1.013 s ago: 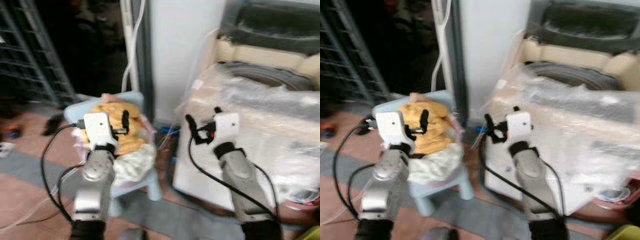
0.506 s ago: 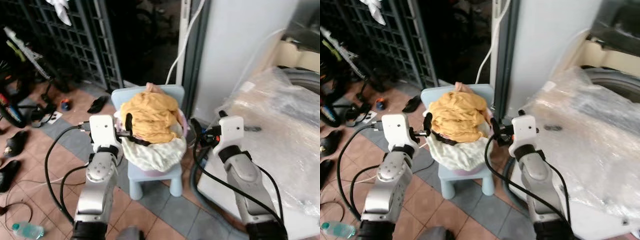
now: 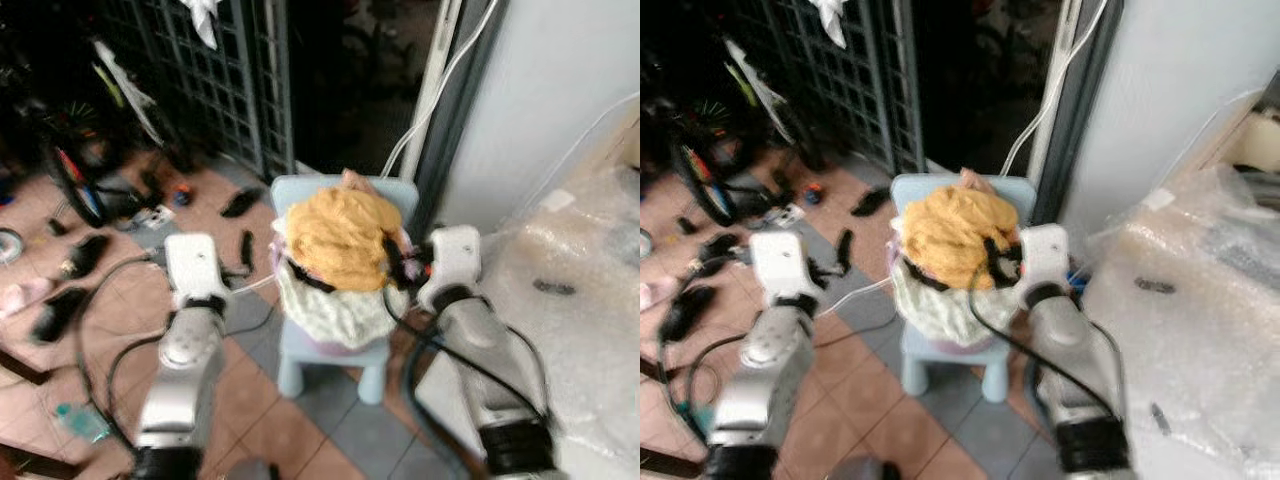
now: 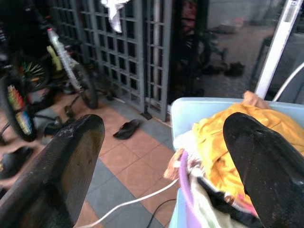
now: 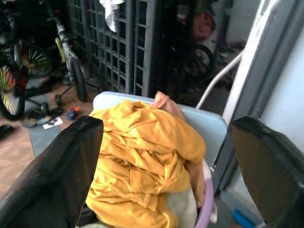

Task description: Clothes washing

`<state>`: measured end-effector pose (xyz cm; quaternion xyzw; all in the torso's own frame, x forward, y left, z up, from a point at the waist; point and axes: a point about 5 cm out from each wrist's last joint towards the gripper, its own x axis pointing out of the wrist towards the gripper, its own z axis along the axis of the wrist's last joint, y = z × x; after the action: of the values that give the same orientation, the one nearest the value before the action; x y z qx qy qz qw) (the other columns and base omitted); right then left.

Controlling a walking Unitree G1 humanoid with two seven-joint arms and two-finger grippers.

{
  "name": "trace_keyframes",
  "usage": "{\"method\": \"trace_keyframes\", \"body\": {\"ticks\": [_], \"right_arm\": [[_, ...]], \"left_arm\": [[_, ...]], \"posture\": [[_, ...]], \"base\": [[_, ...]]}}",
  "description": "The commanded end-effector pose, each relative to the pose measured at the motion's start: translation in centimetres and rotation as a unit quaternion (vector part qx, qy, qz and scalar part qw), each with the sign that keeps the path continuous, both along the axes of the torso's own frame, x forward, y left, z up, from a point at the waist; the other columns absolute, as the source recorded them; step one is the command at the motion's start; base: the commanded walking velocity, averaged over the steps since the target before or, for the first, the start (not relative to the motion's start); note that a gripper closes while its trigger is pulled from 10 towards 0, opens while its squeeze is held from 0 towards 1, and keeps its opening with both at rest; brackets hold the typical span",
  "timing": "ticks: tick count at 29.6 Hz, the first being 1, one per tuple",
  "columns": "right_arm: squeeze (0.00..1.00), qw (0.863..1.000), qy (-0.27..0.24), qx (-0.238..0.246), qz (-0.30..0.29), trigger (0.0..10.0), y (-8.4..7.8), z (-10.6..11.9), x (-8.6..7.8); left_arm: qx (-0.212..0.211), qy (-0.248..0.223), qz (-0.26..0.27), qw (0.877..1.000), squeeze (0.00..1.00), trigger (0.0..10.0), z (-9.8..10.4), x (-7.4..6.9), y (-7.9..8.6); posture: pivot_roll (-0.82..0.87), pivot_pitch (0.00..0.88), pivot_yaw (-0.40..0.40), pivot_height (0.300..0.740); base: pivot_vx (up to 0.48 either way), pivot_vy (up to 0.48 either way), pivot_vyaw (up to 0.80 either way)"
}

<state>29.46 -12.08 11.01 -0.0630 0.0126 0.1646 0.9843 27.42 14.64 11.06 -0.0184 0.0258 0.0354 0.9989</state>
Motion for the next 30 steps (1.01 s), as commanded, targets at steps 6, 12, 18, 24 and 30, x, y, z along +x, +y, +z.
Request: {"method": "trace_keyframes", "body": {"ticks": [6, 12, 18, 24, 30], "right_arm": [[0.0, 0.997, 0.038, 0.035, 0.05, 10.0, 0.6, -1.0, -1.3], [0.0, 0.998, 0.014, -0.022, 0.059, 10.0, 0.6, -0.8, -1.0], [0.0, 0.998, 0.034, -0.022, 0.052, 10.0, 0.7, -0.5, -0.6], [0.0, 0.995, 0.076, -0.059, 0.039, 10.0, -0.4, -2.3, -0.4], [0.0, 0.992, 0.109, -0.056, -0.01, 10.0, -1.2, -2.9, 0.7]], "left_arm": [[-0.004, 0.002, -0.017, 1.0, 0.0, 10.0, 0.2, 0.0, -0.9], [-0.01, 0.013, -0.009, 1.0, 0.0, 10.0, -0.1, -0.2, -0.8], [-0.009, 0.015, -0.011, 1.0, 0.0, 10.0, -0.1, -0.2, -1.0], [-0.009, 0.023, 0.0, 1.0, 0.0, 10.0, -0.1, -0.7, -1.0], [-0.002, 0.05, 0.02, 0.999, 0.0, 10.0, -0.8, -2.3, 0.0]], "posture": [[-0.02, 0.036, 0.031, 0.74], [-0.03, 0.043, 0.031, 0.74], [-0.02, 0.048, 0.031, 0.74], [0.0, 0.059, 0.021, 0.74], [0.04, 0.081, 0.011, 0.74]], "base": [[0.437, 0.0, 0.0], [0.323, 0.311, 0.0], [0.129, 0.274, 0.0], [0.0, 0.0, 0.0], [0.0, 0.0, 0.75]]}}
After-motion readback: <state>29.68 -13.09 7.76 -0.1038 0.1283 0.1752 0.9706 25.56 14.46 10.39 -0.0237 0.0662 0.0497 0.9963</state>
